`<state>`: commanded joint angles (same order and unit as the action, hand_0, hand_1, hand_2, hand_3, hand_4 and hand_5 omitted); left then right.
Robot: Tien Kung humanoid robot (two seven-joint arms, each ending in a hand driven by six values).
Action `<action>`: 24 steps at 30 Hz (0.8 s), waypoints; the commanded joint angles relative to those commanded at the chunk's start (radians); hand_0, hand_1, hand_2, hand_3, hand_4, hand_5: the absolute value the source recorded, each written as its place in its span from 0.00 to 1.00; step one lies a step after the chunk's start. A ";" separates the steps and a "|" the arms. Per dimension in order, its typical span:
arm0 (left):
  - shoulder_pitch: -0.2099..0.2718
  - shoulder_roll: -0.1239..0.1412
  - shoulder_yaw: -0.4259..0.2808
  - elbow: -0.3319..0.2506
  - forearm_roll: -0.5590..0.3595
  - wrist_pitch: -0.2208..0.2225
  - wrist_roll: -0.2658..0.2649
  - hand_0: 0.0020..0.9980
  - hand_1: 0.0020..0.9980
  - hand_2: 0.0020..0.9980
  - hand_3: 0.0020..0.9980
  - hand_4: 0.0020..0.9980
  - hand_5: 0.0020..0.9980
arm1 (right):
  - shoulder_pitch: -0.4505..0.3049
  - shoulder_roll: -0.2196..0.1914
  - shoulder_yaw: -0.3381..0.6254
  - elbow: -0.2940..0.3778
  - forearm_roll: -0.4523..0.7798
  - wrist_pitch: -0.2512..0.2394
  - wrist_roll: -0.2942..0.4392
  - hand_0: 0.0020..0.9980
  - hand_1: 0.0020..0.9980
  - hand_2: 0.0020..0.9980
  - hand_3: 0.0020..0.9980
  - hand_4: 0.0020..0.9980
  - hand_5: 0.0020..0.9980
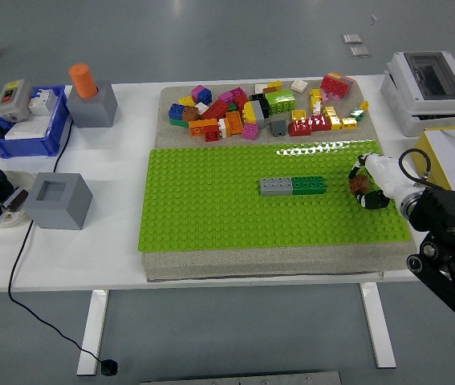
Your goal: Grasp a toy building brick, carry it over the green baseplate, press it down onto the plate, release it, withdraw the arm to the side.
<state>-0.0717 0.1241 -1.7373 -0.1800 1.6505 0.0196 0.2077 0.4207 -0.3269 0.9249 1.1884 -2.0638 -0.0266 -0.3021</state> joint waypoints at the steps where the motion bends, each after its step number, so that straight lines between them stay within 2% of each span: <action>1: 0.000 0.000 0.000 0.000 0.000 0.000 0.000 0.66 0.64 0.63 0.64 0.70 0.23 | 0.000 0.000 0.001 -0.001 -0.002 0.000 0.000 0.80 0.86 0.90 0.40 0.64 0.00; 24: 0.003 -0.002 0.000 0.000 0.002 -0.001 0.000 0.66 0.64 0.63 0.64 0.70 0.23 | -0.012 -0.028 0.005 0.010 0.004 0.000 0.006 0.79 0.85 0.90 0.42 0.62 0.00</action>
<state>-0.0684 0.1220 -1.7372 -0.1800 1.6528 0.0187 0.2076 0.4083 -0.3553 0.9301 1.1983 -2.0599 -0.0269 -0.2961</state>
